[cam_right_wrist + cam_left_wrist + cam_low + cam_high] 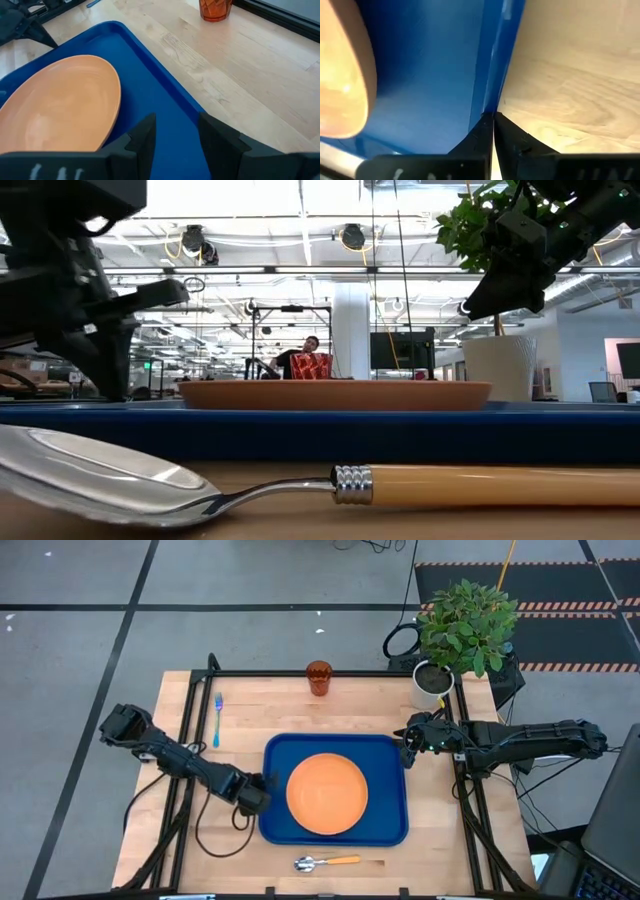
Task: Pick and place plate/cup/fork/spoon on tray
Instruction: Move the blue serving tray to the middle of the table
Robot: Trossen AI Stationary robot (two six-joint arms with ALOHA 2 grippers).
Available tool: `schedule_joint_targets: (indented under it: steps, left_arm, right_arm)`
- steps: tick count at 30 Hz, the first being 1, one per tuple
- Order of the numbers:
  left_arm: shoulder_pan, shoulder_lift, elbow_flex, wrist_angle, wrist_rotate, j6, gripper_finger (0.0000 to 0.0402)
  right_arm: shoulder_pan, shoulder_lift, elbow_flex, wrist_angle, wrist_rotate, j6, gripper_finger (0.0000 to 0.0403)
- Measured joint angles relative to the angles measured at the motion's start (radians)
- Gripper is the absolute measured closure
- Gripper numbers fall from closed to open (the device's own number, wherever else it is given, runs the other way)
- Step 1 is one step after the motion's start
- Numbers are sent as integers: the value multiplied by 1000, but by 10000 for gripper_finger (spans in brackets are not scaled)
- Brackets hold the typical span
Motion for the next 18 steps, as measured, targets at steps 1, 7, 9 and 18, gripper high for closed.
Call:
schedule_joint_targets:
  steps: [1,7,9,18]
  left_arm:
    - [7,0,0,-1,-4,-14,389]
    - [26,3,-2,-9,-87,-30,385]
    - [25,2,-2,-6,-92,-32,380]
    - [25,1,-2,-64,-110,-79,327]
  right_arm:
    - [0,0,0,0,0,0,264]
    - [0,0,0,0,0,0,264]
    - [0,0,0,0,0,0,264]
    - [0,0,0,0,0,0,264]
